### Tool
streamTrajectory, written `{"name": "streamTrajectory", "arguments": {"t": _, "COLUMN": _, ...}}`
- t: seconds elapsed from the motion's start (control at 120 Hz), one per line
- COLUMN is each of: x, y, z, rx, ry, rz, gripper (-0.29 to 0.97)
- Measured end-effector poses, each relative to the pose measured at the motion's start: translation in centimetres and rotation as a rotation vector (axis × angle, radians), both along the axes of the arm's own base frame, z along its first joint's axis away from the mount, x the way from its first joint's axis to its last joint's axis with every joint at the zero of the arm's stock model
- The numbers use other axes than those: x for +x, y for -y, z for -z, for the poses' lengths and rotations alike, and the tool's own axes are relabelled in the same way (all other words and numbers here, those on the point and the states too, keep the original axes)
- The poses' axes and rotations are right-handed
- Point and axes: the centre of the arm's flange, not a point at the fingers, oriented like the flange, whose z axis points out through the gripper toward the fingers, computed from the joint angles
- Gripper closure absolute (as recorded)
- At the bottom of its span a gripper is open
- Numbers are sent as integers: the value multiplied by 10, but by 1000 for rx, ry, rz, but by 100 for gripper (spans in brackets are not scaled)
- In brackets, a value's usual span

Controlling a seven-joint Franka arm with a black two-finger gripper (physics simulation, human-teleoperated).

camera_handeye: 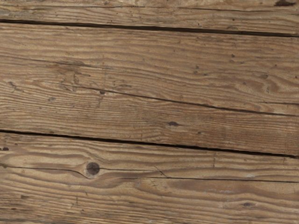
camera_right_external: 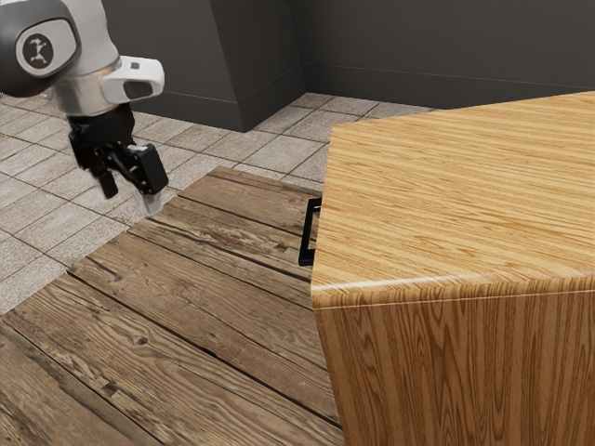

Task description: Pull the drawer handle with one arm to open the drawer

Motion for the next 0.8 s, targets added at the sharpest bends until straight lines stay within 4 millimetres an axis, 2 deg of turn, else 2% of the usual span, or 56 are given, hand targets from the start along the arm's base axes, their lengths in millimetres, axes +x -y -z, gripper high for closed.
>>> {"name": "streamTrajectory", "arguments": {"t": 0.058, "x": 8, "y": 11, "z": -1, "rx": -21, "ry": 46, "rz": -43, "gripper": 0}}
{"name": "streamTrajectory", "arguments": {"t": 0.158, "x": 22, "y": 48, "z": 0, "rx": -66, "ry": 121, "rz": -93, "gripper": 0}}
{"name": "streamTrajectory", "arguments": {"t": 0.208, "x": 27, "y": 60, "z": 0, "rx": -99, "ry": 148, "rz": -130, "gripper": 0}}
{"name": "streamTrajectory", "arguments": {"t": 0.383, "x": 41, "y": 72, "z": 12, "rx": -212, "ry": 235, "rz": -309, "gripper": 0}}
{"name": "streamTrajectory", "arguments": {"t": 0.558, "x": 55, "y": 105, "z": 12, "rx": -275, "ry": 300, "rz": -403, "gripper": 0}}
{"name": "streamTrajectory", "arguments": {"t": 0.692, "x": 54, "y": 131, "z": 21, "rx": -309, "ry": 294, "rz": -438, "gripper": 0}}
{"name": "streamTrajectory", "arguments": {"t": 0.8, "x": 48, "y": 129, "z": 17, "rx": -335, "ry": 304, "rz": -487, "gripper": 0}}
